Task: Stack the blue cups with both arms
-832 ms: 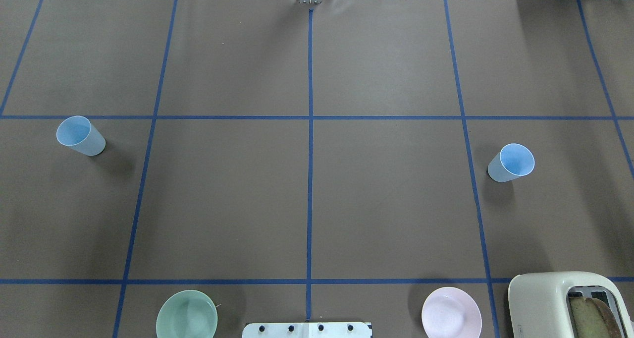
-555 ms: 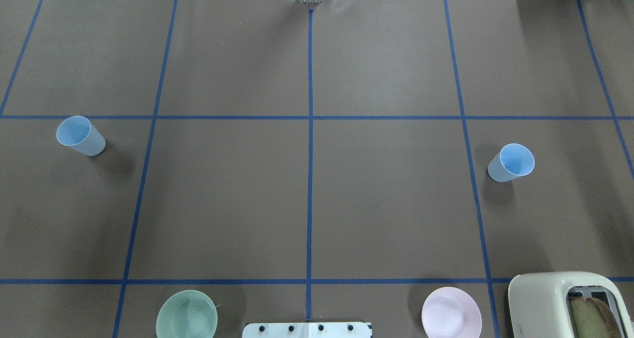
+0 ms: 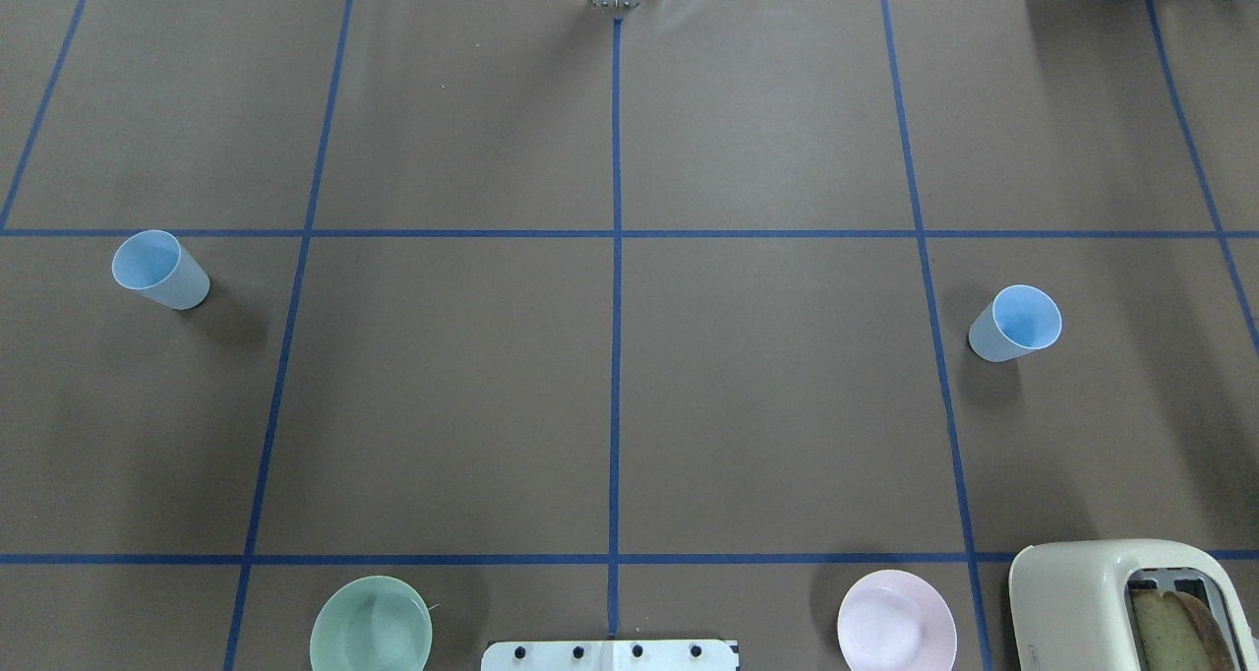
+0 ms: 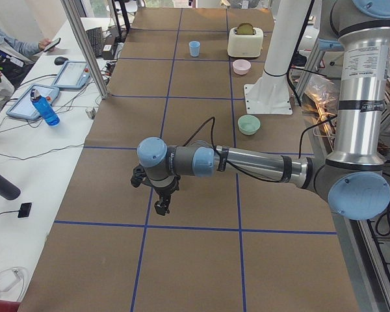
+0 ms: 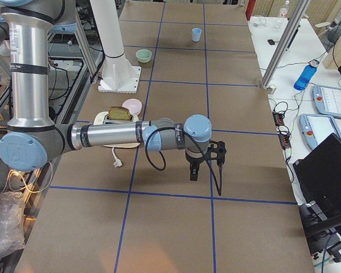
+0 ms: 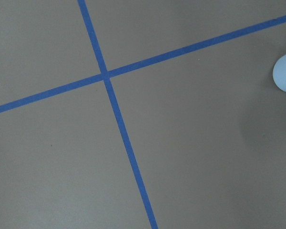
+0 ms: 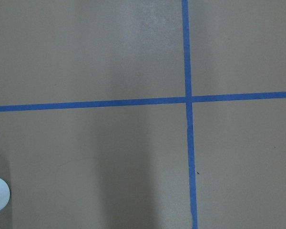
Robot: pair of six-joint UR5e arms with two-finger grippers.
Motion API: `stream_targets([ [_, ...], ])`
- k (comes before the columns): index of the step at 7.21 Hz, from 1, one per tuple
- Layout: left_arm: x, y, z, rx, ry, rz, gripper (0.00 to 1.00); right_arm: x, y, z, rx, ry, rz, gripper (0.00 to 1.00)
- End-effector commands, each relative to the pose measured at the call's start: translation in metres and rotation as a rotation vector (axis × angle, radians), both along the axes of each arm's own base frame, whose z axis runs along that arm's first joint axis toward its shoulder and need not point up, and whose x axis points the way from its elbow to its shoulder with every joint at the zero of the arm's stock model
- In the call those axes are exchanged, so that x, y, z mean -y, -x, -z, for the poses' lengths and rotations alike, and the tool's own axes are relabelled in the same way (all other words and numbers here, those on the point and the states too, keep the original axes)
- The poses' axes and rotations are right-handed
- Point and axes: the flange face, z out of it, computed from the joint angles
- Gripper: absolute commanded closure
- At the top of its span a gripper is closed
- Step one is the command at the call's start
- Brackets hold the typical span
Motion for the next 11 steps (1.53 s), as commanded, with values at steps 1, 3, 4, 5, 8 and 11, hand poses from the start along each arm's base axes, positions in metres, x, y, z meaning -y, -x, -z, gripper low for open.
stream_targets([
  [1, 0.019, -0.031, 0.023, -0.028, 0.009, -0.01, 0.02, 0.026, 0.006, 0.038, 0.029, -0.038, -0.014, 0.0],
  [3, 0.031, -0.046, 0.044, -0.05, 0.046, 0.028, 0.03, 0.041, 0.043, 0.055, 0.031, -0.081, 0.063, 0.0],
  [4, 0.032, -0.058, 0.044, -0.05, 0.047, 0.015, 0.02, 0.038, 0.065, 0.068, 0.034, -0.138, 0.109, 0.0],
  [5, 0.035, -0.066, 0.039, -0.053, 0.044, 0.021, 0.02, 0.029, 0.084, 0.065, 0.019, -0.179, 0.142, 0.0],
  [8, 0.036, -0.122, 0.034, -0.078, 0.054, 0.055, 0.02, 0.018, 0.142, 0.065, -0.074, -0.208, 0.186, 0.0],
  [11, 0.041, -0.163, 0.052, -0.088, 0.079, 0.064, 0.01, 0.01, 0.173, 0.071, -0.059, -0.224, 0.239, 0.01],
])
